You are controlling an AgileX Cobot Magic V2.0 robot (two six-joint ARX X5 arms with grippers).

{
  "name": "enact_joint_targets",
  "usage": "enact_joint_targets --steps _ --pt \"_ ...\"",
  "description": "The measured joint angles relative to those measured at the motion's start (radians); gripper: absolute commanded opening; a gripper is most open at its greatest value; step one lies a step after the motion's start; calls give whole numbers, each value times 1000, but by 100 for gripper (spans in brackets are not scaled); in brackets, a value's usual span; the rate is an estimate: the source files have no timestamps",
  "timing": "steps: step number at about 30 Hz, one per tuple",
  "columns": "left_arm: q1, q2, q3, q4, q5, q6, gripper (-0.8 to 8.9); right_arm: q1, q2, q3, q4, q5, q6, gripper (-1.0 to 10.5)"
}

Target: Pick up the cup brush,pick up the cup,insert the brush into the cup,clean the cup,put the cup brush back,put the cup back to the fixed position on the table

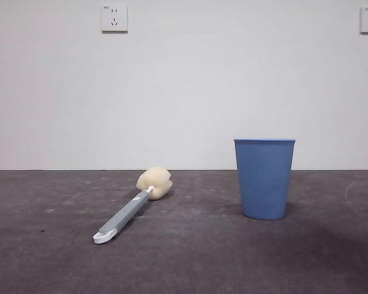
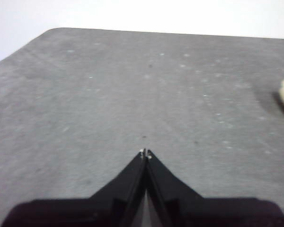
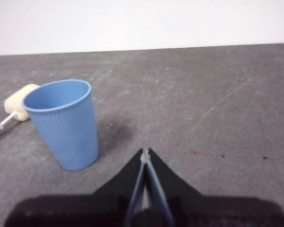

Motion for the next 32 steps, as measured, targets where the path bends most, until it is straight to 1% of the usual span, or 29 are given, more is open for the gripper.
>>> enact_joint_targets --steps 2,5,9,13,17,20,23,25,27,29,32 --pt "0 0 0 8 42 -16 -6 0 0 0 19 -2 33 -4" --pt "0 0 3 7 101 -61 -7 0 0 6 46 -2 116 -12" --pt "0 1 71 -10 164 -133 -6 0 10 63 41 -2 212 -12" --pt "0 21 171 -9 230 -185 -6 0 58 166 26 -3 264 -12" --pt "0 83 271 -67 302 -208 -6 0 146 293 -71 -67 280 -12" --pt "0 147 360 -155 372 -211 -6 0 233 412 -188 -148 261 -12" --pt "0 216 460 -249 445 -186 -6 0 326 537 -332 -240 207 -12" --pt "0 262 530 -322 496 -146 -7 0 391 622 -445 -291 158 -12" --pt "0 306 596 -399 546 -96 -7 2 454 701 -561 -315 103 -12" --pt "0 343 649 -470 585 -53 -7 7 503 762 -654 -317 54 -12" --pt "0 401 728 -592 632 37 -7 17 569 836 -789 -317 -19 -11"
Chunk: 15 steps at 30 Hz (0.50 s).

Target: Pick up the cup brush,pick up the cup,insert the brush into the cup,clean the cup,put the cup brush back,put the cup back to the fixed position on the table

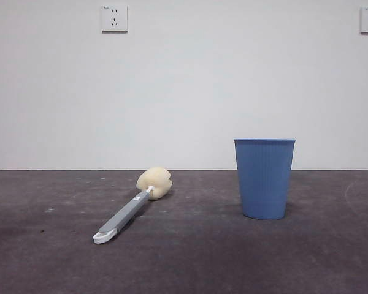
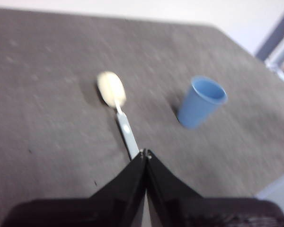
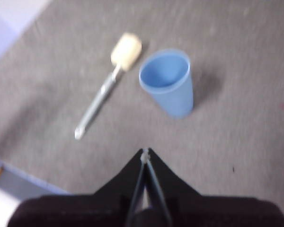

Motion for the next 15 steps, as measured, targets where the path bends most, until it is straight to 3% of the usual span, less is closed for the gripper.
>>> enact_joint_targets --steps 7,11,13,15 --pt "-6 90 97 -222 51 151 -7 10 67 41 -200 -39 -109 -11" --pt "-14 105 97 -262 53 180 6 10 68 41 -213 -42 -133 11" --pt "-14 106 97 -262 52 184 111 10 68 41 -212 -42 -139 86" --pt "-14 106 97 -262 43 184 342 10 68 41 -210 -42 -140 280"
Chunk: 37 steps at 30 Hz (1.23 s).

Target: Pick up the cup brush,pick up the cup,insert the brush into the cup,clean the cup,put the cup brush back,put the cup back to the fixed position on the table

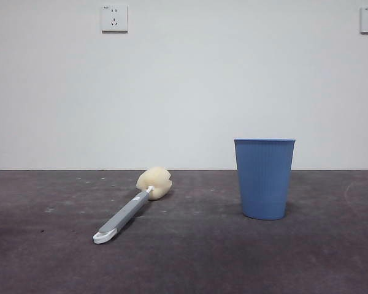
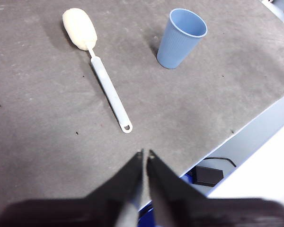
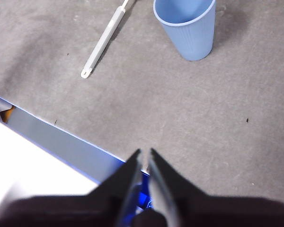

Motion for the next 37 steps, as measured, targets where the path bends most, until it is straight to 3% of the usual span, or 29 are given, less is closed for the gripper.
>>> enact_joint_targets --steps 1,2,4,15,21,27,33,37 --pt "0 1 0 0 -13 0 503 0 0 0 0 0 1 433" --pt "0 1 0 0 -29 0 576 0 0 0 0 0 2 534" --pt "0 2 0 -2 -50 0 584 0 0 0 0 0 7 627" --pt "-4 74 0 1 -67 -9 583 0 0 0 0 -2 23 626" --pt "-71 182 0 85 -90 -39 583 0 5 0 0 -2 25 626" --pt "-249 338 0 240 -249 -135 583 0 14 0 0 -2 24 626" --pt "-476 537 2 449 -492 -272 570 0 19 0 0 -2 26 626" --pt "-559 686 3 546 -585 -340 556 0 20 0 0 -2 29 626"
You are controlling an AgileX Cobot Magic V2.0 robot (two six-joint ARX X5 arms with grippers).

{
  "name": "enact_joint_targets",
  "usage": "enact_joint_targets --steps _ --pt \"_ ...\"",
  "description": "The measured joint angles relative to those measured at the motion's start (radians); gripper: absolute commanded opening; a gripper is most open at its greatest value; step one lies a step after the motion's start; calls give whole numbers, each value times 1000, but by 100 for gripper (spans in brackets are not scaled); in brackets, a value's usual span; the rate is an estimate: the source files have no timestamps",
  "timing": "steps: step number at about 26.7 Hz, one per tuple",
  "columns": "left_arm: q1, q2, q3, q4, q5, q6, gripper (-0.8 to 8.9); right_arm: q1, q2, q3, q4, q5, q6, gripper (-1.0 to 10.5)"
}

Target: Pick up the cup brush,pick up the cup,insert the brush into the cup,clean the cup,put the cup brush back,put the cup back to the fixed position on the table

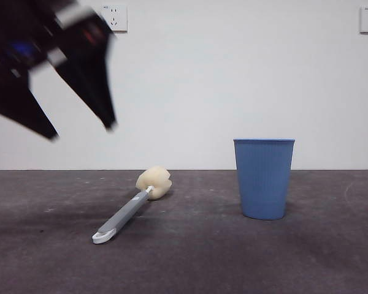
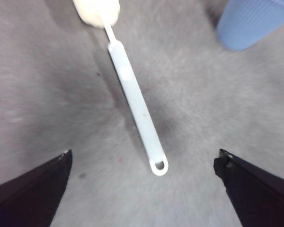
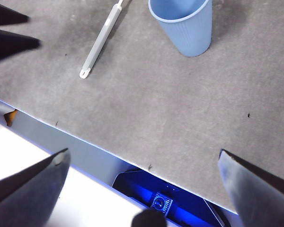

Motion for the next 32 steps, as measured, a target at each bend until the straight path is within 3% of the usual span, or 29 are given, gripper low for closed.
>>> enact_joint_targets --steps 8,17,20,23,28,32 --pt "-69 287 69 79 -85 -57 556 0 0 0 0 0 3 626" --pt "-81 433 111 124 -159 -84 555 0 0 0 0 0 3 626" --pt "-81 447 111 130 -159 -106 438 0 0 0 0 0 3 626" --pt "-81 447 111 136 -156 -126 184 0 0 0 0 0 3 626" --pt "-89 450 111 135 -113 -135 151 0 0 0 0 0 3 625" --pt "-92 461 111 126 -109 -155 -8 0 0 0 0 0 3 625"
